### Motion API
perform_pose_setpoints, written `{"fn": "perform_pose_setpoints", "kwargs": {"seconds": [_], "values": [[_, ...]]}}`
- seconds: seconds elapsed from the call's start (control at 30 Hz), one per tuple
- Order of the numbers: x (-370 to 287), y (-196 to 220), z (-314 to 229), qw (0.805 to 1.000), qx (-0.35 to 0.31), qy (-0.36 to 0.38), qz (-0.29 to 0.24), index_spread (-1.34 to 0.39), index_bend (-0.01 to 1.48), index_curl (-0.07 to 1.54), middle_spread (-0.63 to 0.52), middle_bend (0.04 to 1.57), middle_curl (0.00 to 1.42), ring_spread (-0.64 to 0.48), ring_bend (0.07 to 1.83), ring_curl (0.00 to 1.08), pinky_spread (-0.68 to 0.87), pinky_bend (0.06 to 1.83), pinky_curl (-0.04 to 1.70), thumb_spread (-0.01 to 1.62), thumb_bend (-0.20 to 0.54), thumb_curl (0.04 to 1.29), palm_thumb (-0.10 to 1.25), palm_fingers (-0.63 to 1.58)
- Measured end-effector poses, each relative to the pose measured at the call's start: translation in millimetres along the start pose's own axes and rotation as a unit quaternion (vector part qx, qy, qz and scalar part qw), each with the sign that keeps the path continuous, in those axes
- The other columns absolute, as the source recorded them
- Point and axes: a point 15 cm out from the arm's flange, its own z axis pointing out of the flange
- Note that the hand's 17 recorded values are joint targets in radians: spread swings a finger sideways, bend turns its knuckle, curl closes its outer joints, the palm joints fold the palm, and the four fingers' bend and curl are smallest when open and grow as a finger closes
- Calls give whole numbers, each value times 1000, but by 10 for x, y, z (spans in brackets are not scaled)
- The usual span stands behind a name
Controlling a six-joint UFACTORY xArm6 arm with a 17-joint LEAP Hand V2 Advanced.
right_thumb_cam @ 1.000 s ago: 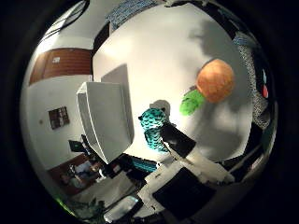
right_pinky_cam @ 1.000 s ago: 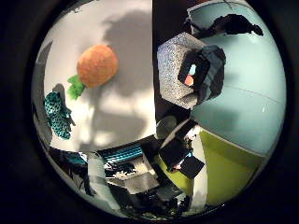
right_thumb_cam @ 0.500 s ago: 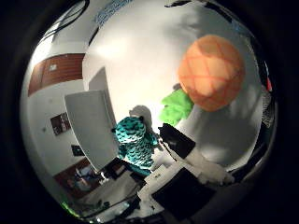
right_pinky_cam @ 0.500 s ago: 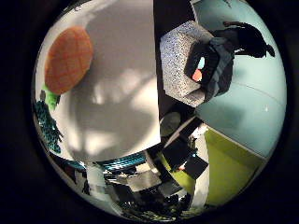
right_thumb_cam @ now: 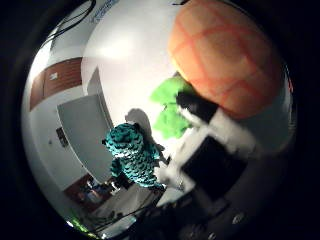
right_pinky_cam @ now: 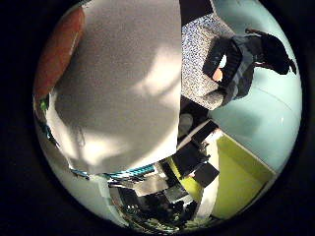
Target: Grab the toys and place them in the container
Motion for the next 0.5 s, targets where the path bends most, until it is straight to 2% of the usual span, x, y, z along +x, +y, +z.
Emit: {"fn": "perform_pose_setpoints", "kwargs": {"seconds": [0.07,0.13,0.27,0.37,0.5], "values": [[22,20,-14,1000,-5,8,-4,-457,211,336,-317,594,508,-329,843,401,-389,805,281,1042,-10,360,802,1125],[14,65,-18,1000,-16,12,-7,-482,299,399,-328,703,575,-344,934,450,-441,903,333,1022,-7,372,849,1226],[25,157,-116,999,-25,22,-11,-509,568,599,-328,914,732,-325,1150,562,-385,1172,481,963,-9,428,933,1196],[25,186,-334,999,-7,31,-12,-481,806,776,-319,1056,854,-290,1288,644,-305,1304,591,963,-6,475,1007,1114],[20,266,-753,999,34,41,-7,-420,943,910,-290,1167,948,-268,1362,715,-231,1403,714,987,-9,530,1059,1038]]}}
